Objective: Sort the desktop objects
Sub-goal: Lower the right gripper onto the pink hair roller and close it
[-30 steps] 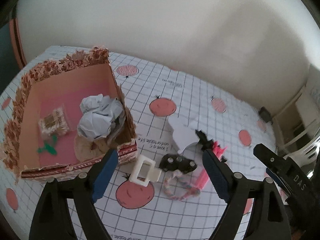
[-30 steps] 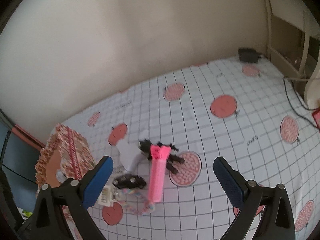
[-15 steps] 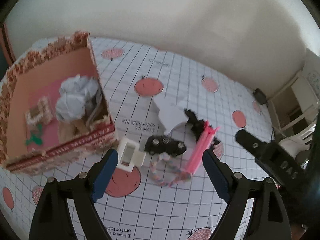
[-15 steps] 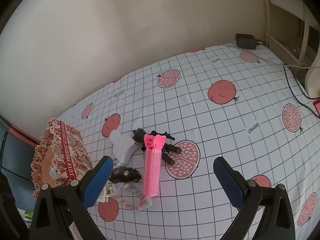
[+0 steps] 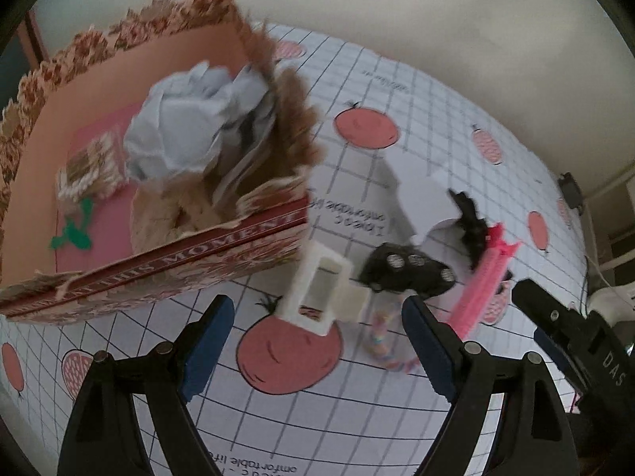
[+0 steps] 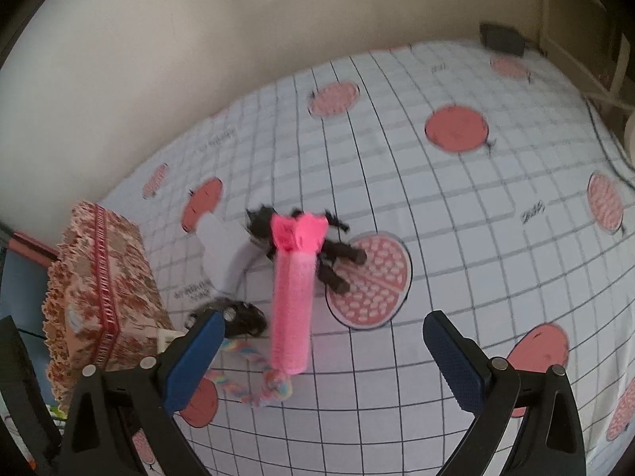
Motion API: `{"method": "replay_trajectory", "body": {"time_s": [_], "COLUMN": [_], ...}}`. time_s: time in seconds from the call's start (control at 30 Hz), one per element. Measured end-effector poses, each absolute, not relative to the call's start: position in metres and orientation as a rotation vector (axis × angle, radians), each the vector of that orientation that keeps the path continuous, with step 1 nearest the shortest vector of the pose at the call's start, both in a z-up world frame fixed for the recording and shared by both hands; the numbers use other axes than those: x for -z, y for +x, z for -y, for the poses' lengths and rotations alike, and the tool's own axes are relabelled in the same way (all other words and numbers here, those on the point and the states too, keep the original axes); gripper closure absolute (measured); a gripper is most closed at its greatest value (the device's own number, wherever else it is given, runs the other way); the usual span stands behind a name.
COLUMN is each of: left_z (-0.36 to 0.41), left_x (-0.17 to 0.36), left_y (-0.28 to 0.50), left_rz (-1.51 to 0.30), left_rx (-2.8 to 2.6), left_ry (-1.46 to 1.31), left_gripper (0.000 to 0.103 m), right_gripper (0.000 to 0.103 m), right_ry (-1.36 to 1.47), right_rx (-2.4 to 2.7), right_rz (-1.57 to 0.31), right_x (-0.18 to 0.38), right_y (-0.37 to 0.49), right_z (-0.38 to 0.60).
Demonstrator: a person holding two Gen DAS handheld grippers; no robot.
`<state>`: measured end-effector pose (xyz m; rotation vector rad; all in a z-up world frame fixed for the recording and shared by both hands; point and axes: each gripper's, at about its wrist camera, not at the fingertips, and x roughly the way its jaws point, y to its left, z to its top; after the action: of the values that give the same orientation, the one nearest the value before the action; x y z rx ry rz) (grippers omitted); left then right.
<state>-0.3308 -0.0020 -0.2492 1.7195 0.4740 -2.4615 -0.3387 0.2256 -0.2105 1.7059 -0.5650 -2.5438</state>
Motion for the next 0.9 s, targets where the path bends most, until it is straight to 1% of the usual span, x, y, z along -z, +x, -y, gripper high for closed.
{"method": "replay_trajectory", "body": {"time_s": [0.23, 0.3, 0.63, 0.8, 0.83, 0.9], "left_z": [0.007, 0.007, 0.006, 0.003, 0.003, 0.003], "left_x": [0.262, 0.265, 0.275, 0.277, 0.277, 0.277], "left_y": [-0.333, -0.334, -0.336, -0.336, -0.336, -0.336], "left_rz": [-0.475, -0.474, -0.461, -0.432, -0.426, -0.424], "left_rx": [2.428, 2.422, 2.399, 2.397, 2.398, 2.4], "left_ry": [1.751, 1.759, 1.782, 1.787, 1.785, 1.782], "left_gripper": [0.016, 0.016, 0.016, 0.016, 0.016, 0.016], "right_gripper": [0.004, 0.008, 0.017, 0.033, 0.035, 0.045], "right_ry": [1.748, 1.765, 1.754, 1.737, 1.735, 1.726], "right_rx": [2.498, 2.481, 2.483, 2.484, 2.482, 2.473], "right_rz": [0.607, 0.605, 0.588, 0.598, 0.595, 0.602], "right_x": [0.229, 0.236, 0.244, 0.244, 0.244, 0.243], "right_y": [-0.341, -0.341, -0.345, -0.346, -0.347, -0.346], "right_z": [-0.224, -0.222, -0.218, -0.218, -0.218, -0.216]}}
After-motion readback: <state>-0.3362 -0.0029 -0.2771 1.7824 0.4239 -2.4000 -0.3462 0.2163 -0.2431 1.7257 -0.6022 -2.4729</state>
